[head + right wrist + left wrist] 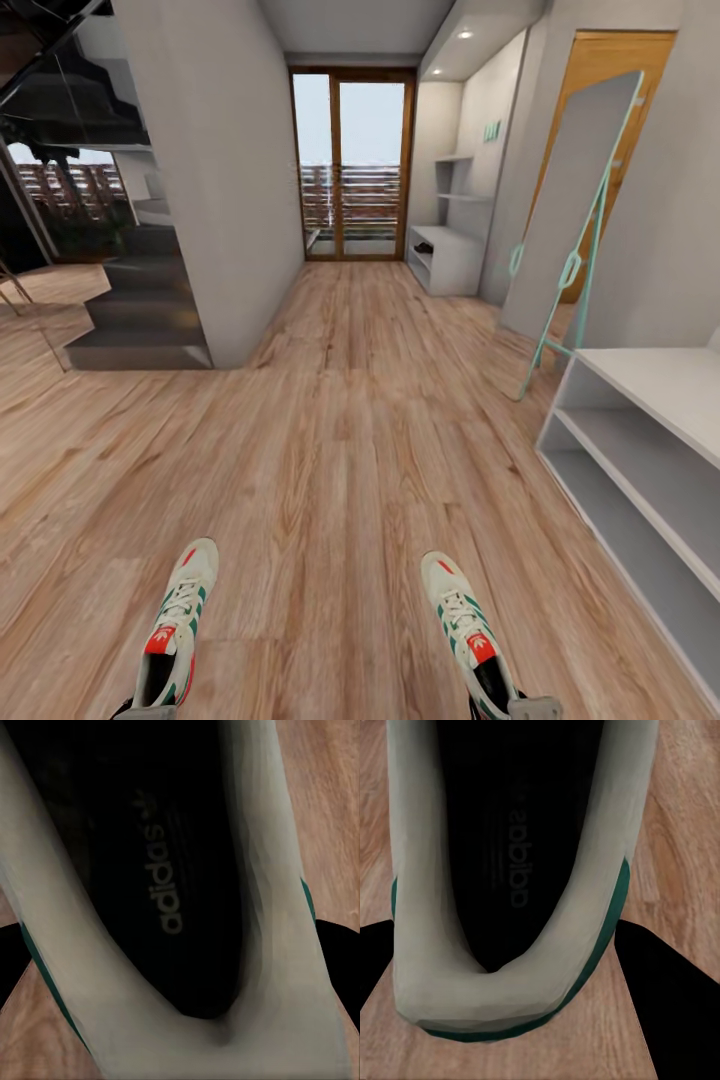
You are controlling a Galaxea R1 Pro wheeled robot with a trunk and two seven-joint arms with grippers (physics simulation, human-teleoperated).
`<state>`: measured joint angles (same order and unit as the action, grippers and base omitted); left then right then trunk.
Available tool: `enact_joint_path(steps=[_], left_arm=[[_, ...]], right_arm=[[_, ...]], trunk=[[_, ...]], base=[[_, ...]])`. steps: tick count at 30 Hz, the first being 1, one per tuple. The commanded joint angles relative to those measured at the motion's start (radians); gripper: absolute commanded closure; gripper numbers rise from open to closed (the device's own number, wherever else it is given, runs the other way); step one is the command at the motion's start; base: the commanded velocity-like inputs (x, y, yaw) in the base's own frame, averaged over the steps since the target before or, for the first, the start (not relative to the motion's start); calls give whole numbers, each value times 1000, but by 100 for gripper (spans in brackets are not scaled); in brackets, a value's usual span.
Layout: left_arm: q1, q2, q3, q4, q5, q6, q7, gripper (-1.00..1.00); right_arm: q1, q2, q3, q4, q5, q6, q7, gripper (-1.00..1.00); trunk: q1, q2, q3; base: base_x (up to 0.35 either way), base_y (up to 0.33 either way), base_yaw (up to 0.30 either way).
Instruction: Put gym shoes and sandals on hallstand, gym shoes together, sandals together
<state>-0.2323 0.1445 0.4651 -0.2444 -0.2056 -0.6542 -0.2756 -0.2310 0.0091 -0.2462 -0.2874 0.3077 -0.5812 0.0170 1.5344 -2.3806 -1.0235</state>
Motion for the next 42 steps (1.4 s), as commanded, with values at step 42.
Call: enact_joint_path(steps=[42], left_arm=[[-1, 0, 9, 1, -7, -3, -5, 100]], right_arm=[[-1, 0, -10, 2, 11, -3, 0, 100]], trunk=[[0, 0, -1]], base=[[337, 0, 0]])
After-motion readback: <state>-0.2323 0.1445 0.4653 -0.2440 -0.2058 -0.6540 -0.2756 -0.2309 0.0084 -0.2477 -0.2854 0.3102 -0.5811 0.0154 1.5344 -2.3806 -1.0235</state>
